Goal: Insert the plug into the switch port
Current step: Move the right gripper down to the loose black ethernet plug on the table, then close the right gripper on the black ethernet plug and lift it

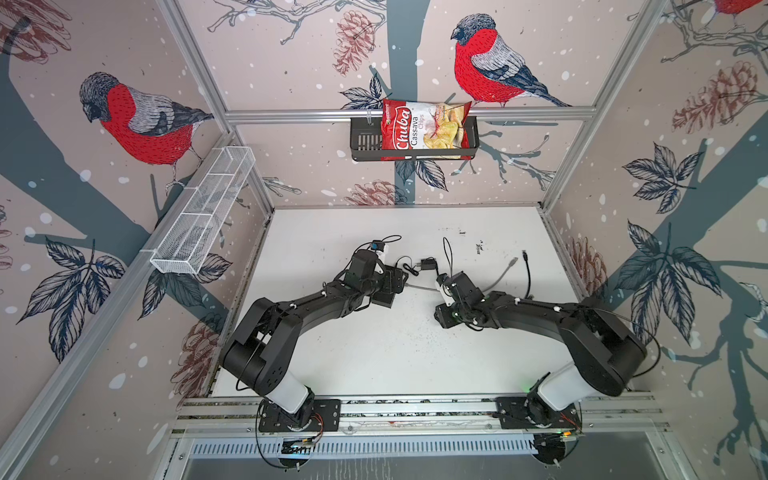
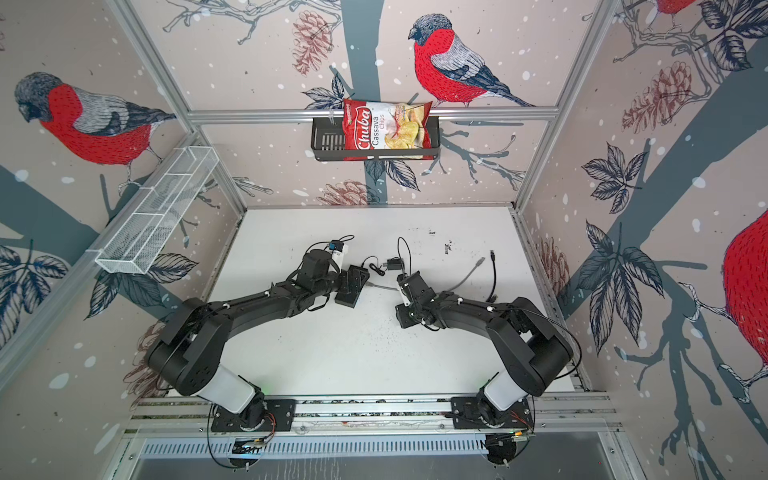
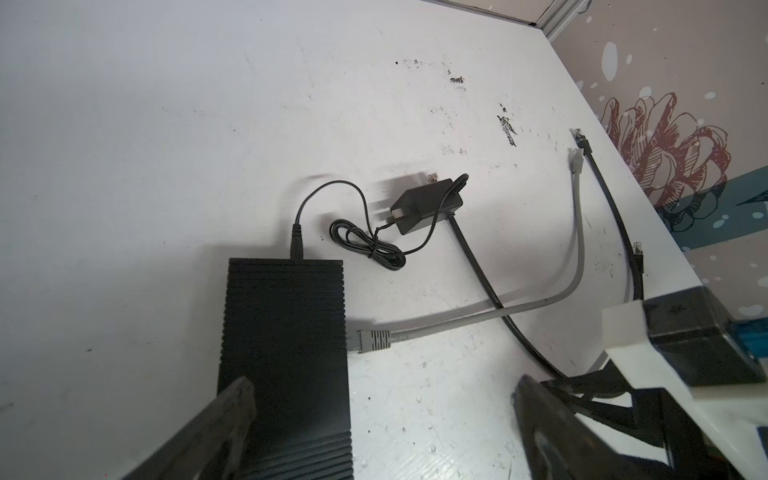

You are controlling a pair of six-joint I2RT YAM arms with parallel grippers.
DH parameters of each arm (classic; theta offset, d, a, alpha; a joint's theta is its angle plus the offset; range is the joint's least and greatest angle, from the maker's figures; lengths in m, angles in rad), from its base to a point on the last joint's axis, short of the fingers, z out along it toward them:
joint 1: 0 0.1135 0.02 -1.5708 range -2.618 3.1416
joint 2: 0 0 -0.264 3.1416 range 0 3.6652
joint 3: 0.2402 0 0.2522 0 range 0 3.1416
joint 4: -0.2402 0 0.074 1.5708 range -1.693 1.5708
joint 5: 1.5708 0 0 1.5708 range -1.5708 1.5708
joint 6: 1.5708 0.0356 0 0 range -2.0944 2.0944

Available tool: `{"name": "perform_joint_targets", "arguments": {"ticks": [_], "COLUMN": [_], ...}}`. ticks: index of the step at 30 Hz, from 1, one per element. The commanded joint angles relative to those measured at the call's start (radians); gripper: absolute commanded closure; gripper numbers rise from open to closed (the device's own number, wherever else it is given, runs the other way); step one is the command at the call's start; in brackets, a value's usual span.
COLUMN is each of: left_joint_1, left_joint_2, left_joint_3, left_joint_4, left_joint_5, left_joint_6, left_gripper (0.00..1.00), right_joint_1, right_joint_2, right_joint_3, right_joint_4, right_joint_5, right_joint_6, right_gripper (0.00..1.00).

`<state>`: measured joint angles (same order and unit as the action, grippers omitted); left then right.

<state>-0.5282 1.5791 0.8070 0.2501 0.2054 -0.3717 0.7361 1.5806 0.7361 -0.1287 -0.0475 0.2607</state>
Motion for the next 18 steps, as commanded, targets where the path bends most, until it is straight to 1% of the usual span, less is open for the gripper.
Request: {"name": "perform_joint_targets", "arguments": {"ticks": [1,4,7,9,11,13,15,18], "left_joint_1": [-0.001,-0.001,-0.002,-0.002,-0.002,-0.001,-0.002,-0.002], "left_joint_2": [0.001,0.002,0.001,-0.003,-0.007,-0.009,-0.009,-0.009], "left_joint_3": [0.009,0.009,0.007,0.007,0.007,0.006,0.004,-0.005], "left_joint_4": [0.023,0.026,0.026,0.024,0.024,0.026,0.030,0.043], "left_joint_5": [0.015,0.016,0.010,0.002,-0.002,-0.008,-0.011,-0.002], "left_joint_6": [0.022,0.027,0.031,0.033,0.038,0.043,0.048,0.047], "left_gripper": [0.03,0.03,0.03,0.03,0.03,0.03,0.03,0.03], "right_joint_1": [0.011,0.011,0.009,0.012,0.031,0.048,0.051,0.043], "right_joint_2": [0.027,0.039,0.008,-0.013,-0.024,-0.027,-0.049,-0.129], "right_joint_3": [0.015,0.034,0.067,0.134,0.231,0.314,0.321,0.242], "right_joint_4": [-0.017,-0.017,-0.040,-0.127,-0.234,-0.316,-0.299,-0.198], "right_joint_5": [0.035,0.034,0.024,0.036,0.093,0.175,0.253,0.241], "right_joint_6": [0.002,-0.006,-0.004,-0.011,-0.062,-0.149,-0.253,-0.459], "right_gripper": [0.55,0.55,0.50,0.49,0.49,0.50,0.50,0.49]}}
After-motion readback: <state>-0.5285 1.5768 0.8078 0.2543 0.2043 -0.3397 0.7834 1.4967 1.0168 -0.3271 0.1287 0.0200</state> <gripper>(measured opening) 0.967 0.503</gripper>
